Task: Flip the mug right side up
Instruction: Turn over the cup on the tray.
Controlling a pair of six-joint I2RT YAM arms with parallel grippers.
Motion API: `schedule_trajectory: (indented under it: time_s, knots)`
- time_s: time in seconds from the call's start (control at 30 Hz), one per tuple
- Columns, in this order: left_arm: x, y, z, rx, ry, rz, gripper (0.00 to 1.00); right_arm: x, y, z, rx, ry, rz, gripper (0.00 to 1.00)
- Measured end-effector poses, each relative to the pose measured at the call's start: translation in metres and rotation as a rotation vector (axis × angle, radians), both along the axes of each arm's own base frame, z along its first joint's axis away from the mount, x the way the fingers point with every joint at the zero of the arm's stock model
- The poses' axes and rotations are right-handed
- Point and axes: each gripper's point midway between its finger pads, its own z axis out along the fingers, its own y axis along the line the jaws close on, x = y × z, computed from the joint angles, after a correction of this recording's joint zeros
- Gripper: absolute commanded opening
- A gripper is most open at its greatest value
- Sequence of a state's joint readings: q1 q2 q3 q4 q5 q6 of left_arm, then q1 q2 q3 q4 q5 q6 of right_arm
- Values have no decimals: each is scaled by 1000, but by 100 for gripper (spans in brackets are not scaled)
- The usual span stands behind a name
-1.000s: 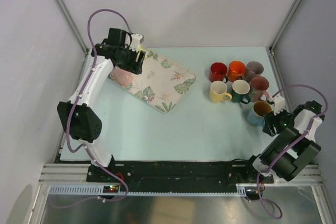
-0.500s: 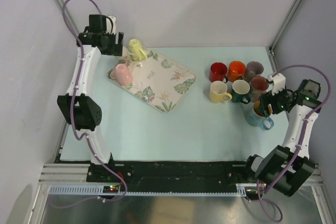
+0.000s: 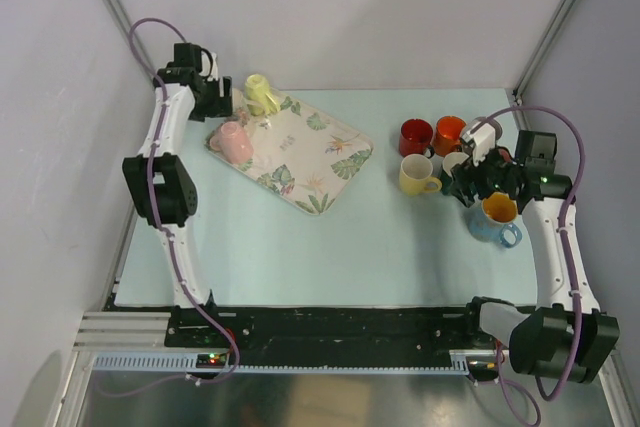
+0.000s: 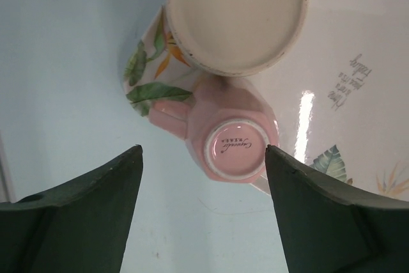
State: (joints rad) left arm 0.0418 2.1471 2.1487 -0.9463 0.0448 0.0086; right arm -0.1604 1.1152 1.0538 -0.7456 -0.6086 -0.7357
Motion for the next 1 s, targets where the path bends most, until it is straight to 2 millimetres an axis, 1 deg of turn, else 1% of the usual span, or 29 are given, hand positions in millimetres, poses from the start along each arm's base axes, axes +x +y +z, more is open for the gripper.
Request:
schedule_trajectory:
  time_s: [0.1,0.2,0.37,0.43,0.53,0.6,0.67,0.8,0.9,0.97,1.0]
  knots:
    - [1,-6,-9,-38,19,-1,79,2,6,2,9,-3,5,77]
    - [-3,-15,-19,-70,45,-2,78,3,10,3,15,-4,7,77]
    - [-19,-36,-47,-107,131,-11,78,2,14,3,25,6,1,76]
    - [-24,-48,-52,-125,151,-25,78,2,14,3,30,6,-2,76]
    - [-31,-77,-58,-161,178,-62,77,4,15,4,33,3,-5,76]
    - [-37,-99,-59,-190,194,-92,77,5,15,4,35,2,-7,76]
    - [-44,-126,-60,-227,211,-133,77,6,15,3,35,2,-6,76]
    - [-61,-175,-55,-316,244,-219,78,6,15,2,35,4,-5,76]
    - [-74,-200,-45,-378,262,-274,78,6,16,2,34,5,-4,76]
    - [-79,-205,-36,-406,256,-296,78,7,15,2,33,4,-4,76]
    - [-79,-204,-30,-415,245,-305,78,7,15,2,33,2,-4,76]
